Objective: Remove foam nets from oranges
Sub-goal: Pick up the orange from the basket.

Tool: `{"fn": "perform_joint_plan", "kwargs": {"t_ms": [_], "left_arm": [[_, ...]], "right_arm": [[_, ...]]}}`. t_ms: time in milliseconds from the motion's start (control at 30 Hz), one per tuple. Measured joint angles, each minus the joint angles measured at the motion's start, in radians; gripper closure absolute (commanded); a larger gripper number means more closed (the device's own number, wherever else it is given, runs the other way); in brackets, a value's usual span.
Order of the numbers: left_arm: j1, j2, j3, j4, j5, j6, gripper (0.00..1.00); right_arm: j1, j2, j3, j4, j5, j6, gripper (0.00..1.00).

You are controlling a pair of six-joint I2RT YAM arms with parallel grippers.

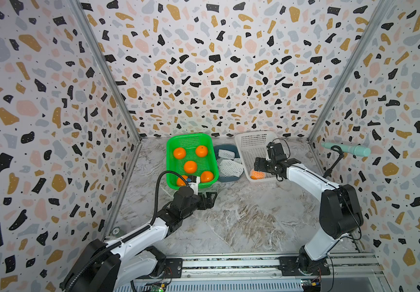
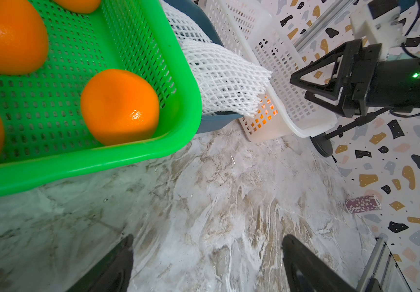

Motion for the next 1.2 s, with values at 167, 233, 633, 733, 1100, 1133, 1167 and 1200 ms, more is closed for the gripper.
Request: {"fn": "perform_joint_plan", "kwargs": {"t_ms": [167,233,633,733,1100,1133,1167,1200], "left_arm": [[0.000,-0.010,-0.003,-0.007,-0.002,0.000,0.08],[0.000,-0.017,-0.003,-0.014,-0.003,0.000,0.08],[0.000,-0.040,-0.005,-0.024,-0.010,0.000,0.08],[0.000,-0.043,-0.008,-0.027,-0.010,0.000,0.08],[0.000,-0.044,-0.010,-0.031,-0.010,0.000,0.07],[0.000,-0.044,-0.010,-0.031,-0.010,0.000,0.07],[0.000,-0.044,-0.010,-0.031,-0.010,0.000,0.07],[0.000,-0.044,-0.010,-0.030,-0.010,0.000,0.07]], "right_arm": [[0.000,0.054,0.032,-0.007,0.011,0.015,0.07],[0.002,0.068,0.034,-0.007,0.012,0.021,0.07],[0.021,0.199,0.122,-0.033,0.012,0.025,0.07],[0.031,0.217,0.133,-0.053,0.019,0.024,0.07],[0.041,0.241,0.173,-0.140,0.049,0.000,0.07],[0.041,0.241,0.178,-0.151,0.054,-0.003,0.07],[0.041,0.241,0.183,-0.159,0.059,-0.007,0.07],[0.040,0.241,0.190,-0.169,0.062,-0.012,0.07]]}}
